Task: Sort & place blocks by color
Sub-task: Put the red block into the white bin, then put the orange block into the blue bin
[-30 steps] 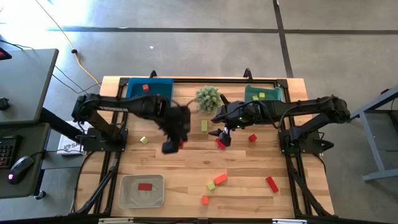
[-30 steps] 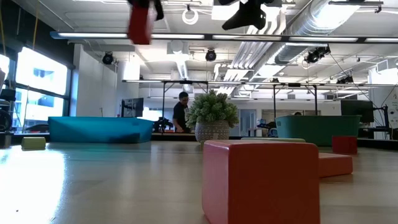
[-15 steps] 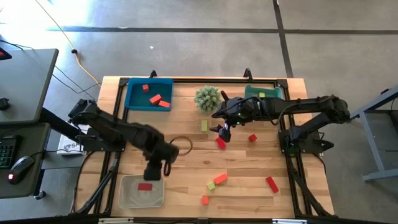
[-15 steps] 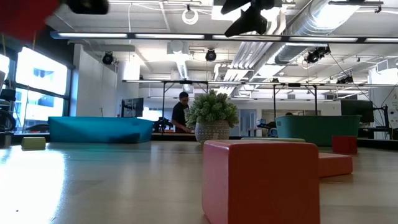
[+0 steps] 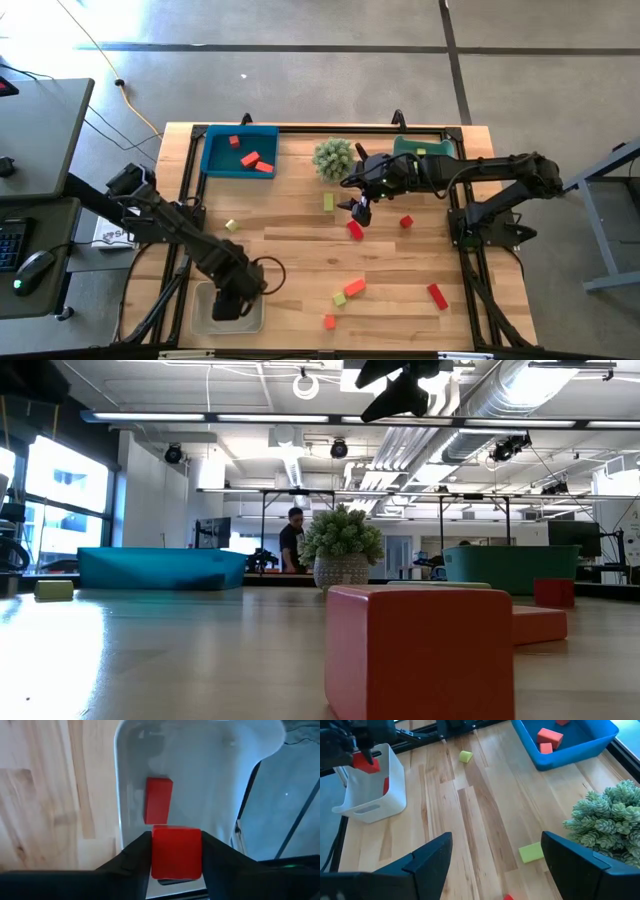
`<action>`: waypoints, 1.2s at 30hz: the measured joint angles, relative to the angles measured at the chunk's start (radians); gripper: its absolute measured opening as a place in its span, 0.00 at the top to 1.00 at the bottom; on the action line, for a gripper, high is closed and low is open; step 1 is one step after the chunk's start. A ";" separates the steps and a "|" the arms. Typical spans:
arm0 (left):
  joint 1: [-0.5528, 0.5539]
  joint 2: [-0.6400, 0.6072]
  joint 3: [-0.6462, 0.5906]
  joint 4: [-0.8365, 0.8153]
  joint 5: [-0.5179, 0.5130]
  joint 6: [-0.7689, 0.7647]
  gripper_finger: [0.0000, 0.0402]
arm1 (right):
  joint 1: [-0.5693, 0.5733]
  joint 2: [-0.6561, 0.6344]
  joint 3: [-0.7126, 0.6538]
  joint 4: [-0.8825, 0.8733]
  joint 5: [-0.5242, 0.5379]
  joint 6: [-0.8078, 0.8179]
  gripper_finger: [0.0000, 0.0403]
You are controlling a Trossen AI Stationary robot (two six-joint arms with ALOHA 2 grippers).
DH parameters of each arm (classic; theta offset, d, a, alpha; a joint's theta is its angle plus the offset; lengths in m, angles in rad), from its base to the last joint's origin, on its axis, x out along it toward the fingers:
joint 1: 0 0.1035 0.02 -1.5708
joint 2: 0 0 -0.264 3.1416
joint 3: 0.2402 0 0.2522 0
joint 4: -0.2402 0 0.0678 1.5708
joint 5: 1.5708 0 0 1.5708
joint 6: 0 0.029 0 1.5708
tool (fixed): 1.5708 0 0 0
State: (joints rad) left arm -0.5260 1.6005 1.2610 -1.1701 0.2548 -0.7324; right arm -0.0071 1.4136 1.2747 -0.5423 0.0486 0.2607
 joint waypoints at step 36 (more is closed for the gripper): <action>0.170 -0.207 -0.055 0.011 -0.029 0.123 0.61 | 0.016 0.000 -0.009 -0.163 -0.088 0.071 0.27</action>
State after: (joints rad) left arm -0.3565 1.3933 1.2060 -1.1591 0.2256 -0.6089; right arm 0.0091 1.4139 1.2658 -0.7051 -0.0395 0.3318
